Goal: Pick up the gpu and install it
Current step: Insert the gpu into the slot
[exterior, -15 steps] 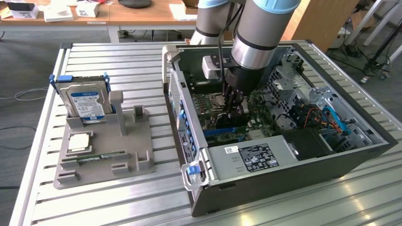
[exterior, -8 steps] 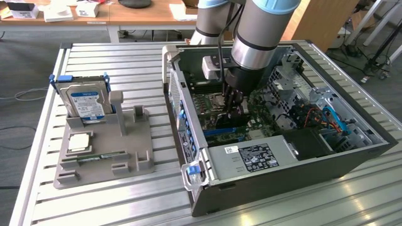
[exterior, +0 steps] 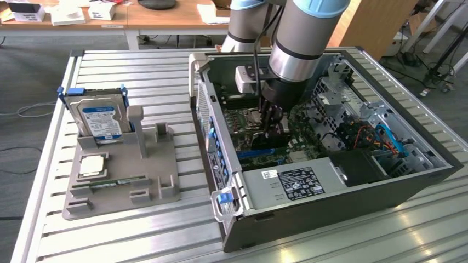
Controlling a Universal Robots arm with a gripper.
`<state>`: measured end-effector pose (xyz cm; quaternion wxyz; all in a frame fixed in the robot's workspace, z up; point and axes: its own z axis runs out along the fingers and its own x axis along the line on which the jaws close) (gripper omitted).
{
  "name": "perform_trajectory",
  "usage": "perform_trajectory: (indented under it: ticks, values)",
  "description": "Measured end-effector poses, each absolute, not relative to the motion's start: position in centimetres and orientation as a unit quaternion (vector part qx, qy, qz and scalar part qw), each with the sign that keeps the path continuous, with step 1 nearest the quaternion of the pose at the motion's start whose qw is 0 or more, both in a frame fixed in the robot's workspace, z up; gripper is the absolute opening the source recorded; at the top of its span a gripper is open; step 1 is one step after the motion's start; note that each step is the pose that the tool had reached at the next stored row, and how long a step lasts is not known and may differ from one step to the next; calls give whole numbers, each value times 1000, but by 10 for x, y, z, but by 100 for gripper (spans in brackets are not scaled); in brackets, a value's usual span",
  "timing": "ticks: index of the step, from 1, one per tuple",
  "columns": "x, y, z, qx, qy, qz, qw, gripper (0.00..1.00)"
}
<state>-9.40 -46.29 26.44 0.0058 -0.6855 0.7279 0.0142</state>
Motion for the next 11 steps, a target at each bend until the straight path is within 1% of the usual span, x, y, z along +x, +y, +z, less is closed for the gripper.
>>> perform_trajectory:
  ticks: [11]
  values:
    - [-94, -463, 263, -685, 728, 14, 6, 27]
